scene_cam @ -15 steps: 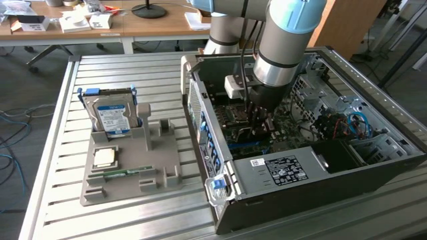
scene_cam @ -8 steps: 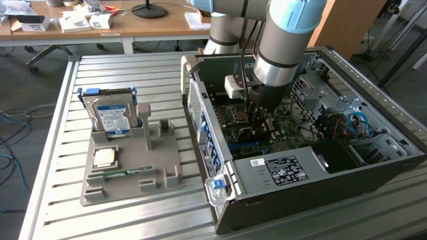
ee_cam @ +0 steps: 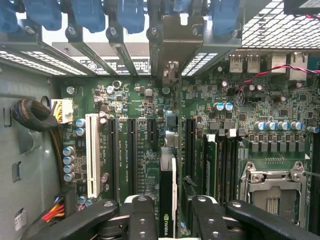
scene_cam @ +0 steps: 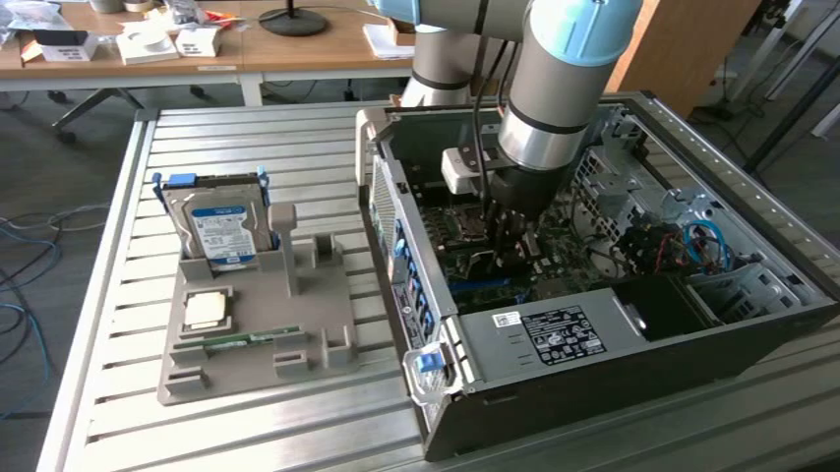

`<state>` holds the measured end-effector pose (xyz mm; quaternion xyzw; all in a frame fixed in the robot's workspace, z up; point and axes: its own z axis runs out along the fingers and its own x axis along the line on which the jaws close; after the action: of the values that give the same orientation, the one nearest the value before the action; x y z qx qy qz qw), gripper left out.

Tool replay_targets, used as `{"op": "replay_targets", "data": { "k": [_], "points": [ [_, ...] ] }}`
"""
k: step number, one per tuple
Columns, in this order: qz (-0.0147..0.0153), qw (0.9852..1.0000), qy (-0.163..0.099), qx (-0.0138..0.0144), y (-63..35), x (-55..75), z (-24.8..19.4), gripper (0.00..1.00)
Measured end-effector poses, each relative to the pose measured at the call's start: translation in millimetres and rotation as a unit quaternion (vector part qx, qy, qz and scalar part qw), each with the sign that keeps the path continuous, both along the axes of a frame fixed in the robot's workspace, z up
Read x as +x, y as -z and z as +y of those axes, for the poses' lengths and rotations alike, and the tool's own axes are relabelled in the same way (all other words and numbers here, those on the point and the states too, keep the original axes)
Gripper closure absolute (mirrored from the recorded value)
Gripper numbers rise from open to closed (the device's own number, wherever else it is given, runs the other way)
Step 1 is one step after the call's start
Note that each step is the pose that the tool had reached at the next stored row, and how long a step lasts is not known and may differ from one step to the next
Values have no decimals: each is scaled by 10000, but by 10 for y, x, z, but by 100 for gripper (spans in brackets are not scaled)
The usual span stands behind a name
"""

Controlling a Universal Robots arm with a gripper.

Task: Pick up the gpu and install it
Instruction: 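Insert the gpu into the slot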

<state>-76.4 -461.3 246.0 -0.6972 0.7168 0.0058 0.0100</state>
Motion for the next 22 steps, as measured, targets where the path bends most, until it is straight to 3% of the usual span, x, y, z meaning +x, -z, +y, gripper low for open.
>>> {"op": "replay_targets", "data": {
  "k": [10,22],
  "points": [
    [0,10000,0,0,-43,0,0,66],
    [-1,10000,0,0,-377,1,0,66]
  ]
}}
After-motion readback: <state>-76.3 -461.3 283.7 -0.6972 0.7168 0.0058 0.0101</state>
